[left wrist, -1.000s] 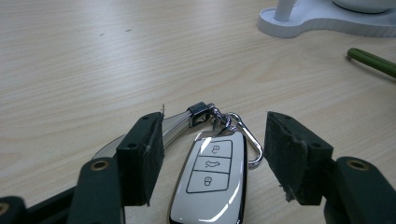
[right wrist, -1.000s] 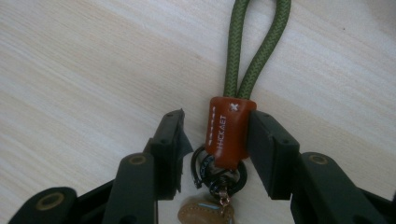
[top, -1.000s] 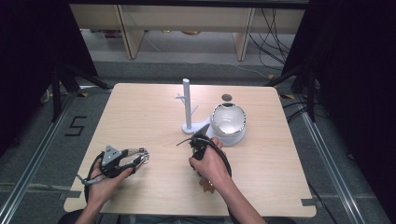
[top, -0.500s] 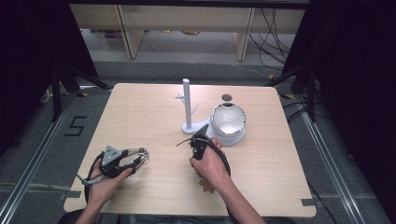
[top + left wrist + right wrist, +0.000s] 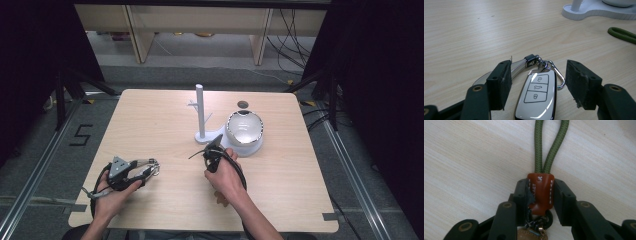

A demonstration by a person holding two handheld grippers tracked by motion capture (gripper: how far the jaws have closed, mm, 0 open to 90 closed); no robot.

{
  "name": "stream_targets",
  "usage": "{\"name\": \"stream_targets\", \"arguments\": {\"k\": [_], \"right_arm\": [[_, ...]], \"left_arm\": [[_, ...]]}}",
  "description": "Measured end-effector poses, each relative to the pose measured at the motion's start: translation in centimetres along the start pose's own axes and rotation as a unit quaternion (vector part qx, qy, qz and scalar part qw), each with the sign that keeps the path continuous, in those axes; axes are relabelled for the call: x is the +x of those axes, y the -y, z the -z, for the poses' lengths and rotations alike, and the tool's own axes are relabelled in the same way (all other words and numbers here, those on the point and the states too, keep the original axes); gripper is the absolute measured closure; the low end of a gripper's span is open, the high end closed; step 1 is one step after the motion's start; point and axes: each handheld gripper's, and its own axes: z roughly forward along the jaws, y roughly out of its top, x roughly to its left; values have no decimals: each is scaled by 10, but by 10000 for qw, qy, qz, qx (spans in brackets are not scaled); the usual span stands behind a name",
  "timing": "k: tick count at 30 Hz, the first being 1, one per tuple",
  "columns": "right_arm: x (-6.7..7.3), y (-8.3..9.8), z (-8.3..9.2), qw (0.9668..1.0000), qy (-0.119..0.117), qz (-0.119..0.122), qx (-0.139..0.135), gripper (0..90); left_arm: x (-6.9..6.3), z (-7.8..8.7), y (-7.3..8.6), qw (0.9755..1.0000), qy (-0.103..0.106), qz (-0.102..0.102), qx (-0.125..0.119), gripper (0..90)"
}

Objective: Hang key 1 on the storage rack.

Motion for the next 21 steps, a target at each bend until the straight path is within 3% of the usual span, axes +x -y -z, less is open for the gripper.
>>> {"name": "stream_targets", "arguments": {"k": [4,6,9,10,12,14,15,16,19,20,21], "right_arm": [[-3,5,1,9994,-228,118,-216,676],[-3,7,2,9994,-206,130,-260,677],[-4,13,6,9980,-281,168,-540,678],[-5,14,8,9966,-527,140,-618,678],[-3,19,14,9962,-332,133,-792,679],[-2,21,16,9952,-369,106,-902,679],[-1,27,21,9881,-441,241,-1454,680],[-3,30,22,9844,-430,436,-1651,680],[-2,40,30,9699,-581,681,-2264,680],[-2,43,32,9585,-651,970,-2602,680],[1,47,33,9565,-532,866,-2734,680]], "left_arm": [[0,0,0,10000,-16,4,-15,375],[0,0,1,10000,-19,5,-14,376],[-1,1,0,9999,-52,-10,-86,378],[-1,1,0,9999,-52,-10,-86,380],[-1,2,-2,9998,-74,-9,-157,385],[-1,4,-3,9998,-47,24,-211,398],[-3,6,-7,9992,132,194,-336,399],[-3,6,-7,9992,132,194,-336,400],[-17,9,-19,9941,775,528,-548,394],[-19,9,-21,9925,912,593,-560,394],[-23,8,-25,9905,1073,638,-581,392]]}}
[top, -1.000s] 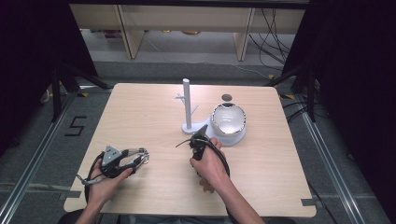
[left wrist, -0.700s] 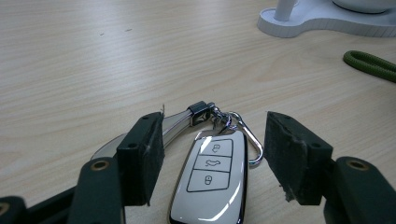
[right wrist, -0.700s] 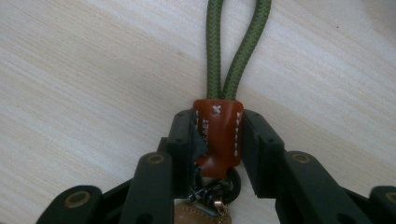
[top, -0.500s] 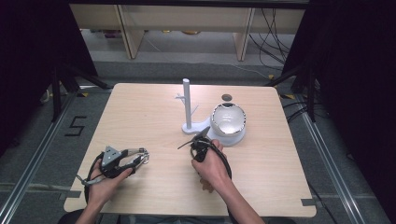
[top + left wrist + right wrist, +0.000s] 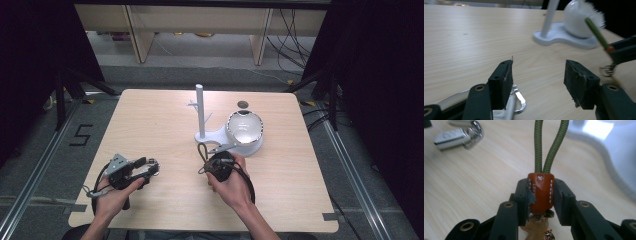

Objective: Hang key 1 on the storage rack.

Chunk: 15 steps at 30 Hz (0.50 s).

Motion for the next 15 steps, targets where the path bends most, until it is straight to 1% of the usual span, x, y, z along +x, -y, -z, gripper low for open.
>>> {"name": "stream_targets", "arguments": {"k": [1,2,3,4,5,6,7,8,9,10,11,12,13,14,15], "right_arm": [[0,0,0,10000,0,0,0,680],[2,3,6,9993,17,195,-327,681],[3,5,7,9985,-7,237,-502,680],[4,5,9,9980,3,272,-566,681],[4,7,9,9961,16,431,-773,681],[6,8,9,9943,34,496,-938,680],[8,8,12,9944,7,434,-965,680],[9,9,11,9927,16,511,-1096,680],[11,10,12,9914,20,506,-1203,681],[13,10,13,9919,-15,468,-1184,681],[13,10,13,9919,-15,468,-1184,681],[15,10,13,9890,-14,581,-1359,681],[16,11,14,9882,-23,600,-1408,681],[18,11,14,9874,-41,545,-1488,681],[18,11,15,9873,-26,573,-1479,680]], "left_arm": [[0,0,0,10000,0,0,0,392],[-9,-4,-6,9992,370,175,-36,393],[-12,-6,-7,9983,515,255,-64,394],[-16,-10,-11,9968,712,363,-60,395],[-19,-13,-13,9956,841,414,-66,398],[-22,-17,-16,9943,958,464,-64,403],[-25,-20,-19,9927,1085,518,-58,413],[-25,-20,-19,9927,1085,518,-58,426],[-31,-26,-24,9901,1278,578,-69,440],[-35,-29,-28,9892,1360,540,-65,453],[-35,-29,-28,9892,1360,540,-65,467],[-40,-36,-34,9869,1512,558,-57,486],[-42,-40,-36,9861,1566,551,-56,501],[-43,-43,-38,9854,1606,556,-67,515],[-44,-46,-40,9849,1636,557,-60,532]]}}
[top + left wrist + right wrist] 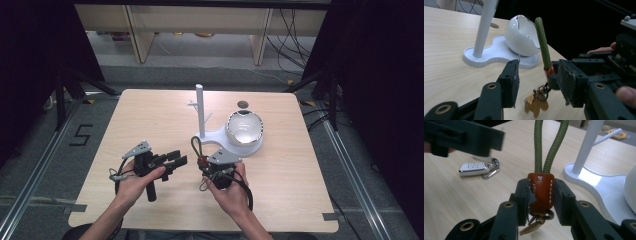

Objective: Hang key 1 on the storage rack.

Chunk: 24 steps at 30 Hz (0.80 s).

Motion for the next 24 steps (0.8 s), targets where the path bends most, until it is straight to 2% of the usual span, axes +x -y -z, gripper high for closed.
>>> {"name": "stream_targets", "arguments": {"k": [1,2,3,4,5,7,9,15,17,24], "right_arm": [[1,0,0,10000,-29,-31,-25,681],[1,0,1,10000,5,63,-54,681],[2,0,0,9999,-38,-13,-106,681],[2,0,0,9999,-36,65,-118,681],[2,0,1,9998,-96,30,-164,681],[3,1,3,9999,-28,6,-131,681],[4,1,2,9998,-49,101,-186,681],[7,2,1,9998,-92,28,-199,680],[7,2,1,9996,-65,156,-211,680],[7,2,0,9992,10,228,-341,679]], "left_arm": [[-1,-3,-1,10000,16,24,-13,549],[-1,-3,-1,10000,16,24,-13,567],[-1,-7,-3,9999,91,74,5,582],[-1,-7,-3,9999,91,74,5,596],[-3,-11,-3,9996,220,154,2,608],[-4,-13,-4,9995,279,160,-11,633],[-4,-16,-5,9993,332,178,-30,660],[-2,-19,-5,9989,390,262,-91,746],[-2,-19,-5,9990,373,228,-111,777],[-1,-19,-6,9986,456,218,-123,826]]}}
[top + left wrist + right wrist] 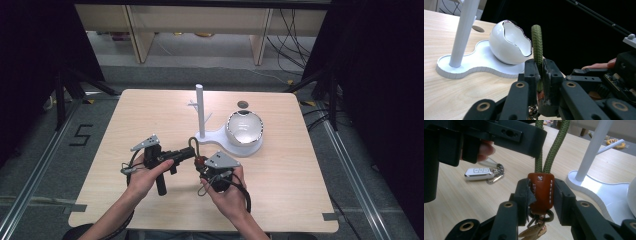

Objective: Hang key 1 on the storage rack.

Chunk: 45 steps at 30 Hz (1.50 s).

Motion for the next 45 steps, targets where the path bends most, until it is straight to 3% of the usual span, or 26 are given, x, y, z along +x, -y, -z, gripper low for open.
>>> {"name": "stream_targets", "arguments": {"k": [4,7,9,16,17,19,20,21,24,25,37,38,45], "right_arm": [[0,0,0,10000,-12,27,-48,674],[0,-1,2,10000,-38,-9,-12,662],[0,-1,2,10000,-33,-1,-39,636],[-1,1,4,9997,-148,-210,-16,570],[-1,2,5,9998,-23,-199,-4,567],[-1,3,5,9997,-23,-240,4,564],[-3,3,5,9999,-28,-139,-14,564],[-3,4,5,9996,-77,-273,-9,563],[-4,6,6,9996,-69,-277,5,559],[-5,6,7,9998,13,-172,37,555],[-14,16,15,9993,120,-351,46,550],[-15,17,15,9996,110,-265,51,550],[-21,23,20,9993,223,-277,106,548]], "left_arm": [[-1,1,-1,10000,-1,-80,-2,834],[-3,1,-3,9997,-17,-261,-26,835],[-4,1,-4,9990,-132,-416,-30,835],[-4,2,-8,9975,-322,-616,-99,835],[-4,3,-8,9972,-347,-645,-119,835],[-4,4,-10,9967,-392,-693,-145,835],[-4,4,-12,9963,-425,-726,-148,835],[-4,5,-13,9960,-449,-752,-164,835],[-4,6,-16,9949,-537,-827,-194,835],[-4,6,-17,9944,-561,-878,-190,835],[-1,9,-27,9912,-779,-1037,-265,835],[-1,9,-27,9909,-803,-1053,-256,835],[4,9,-34,9878,-958,-1191,-280,835]]}}
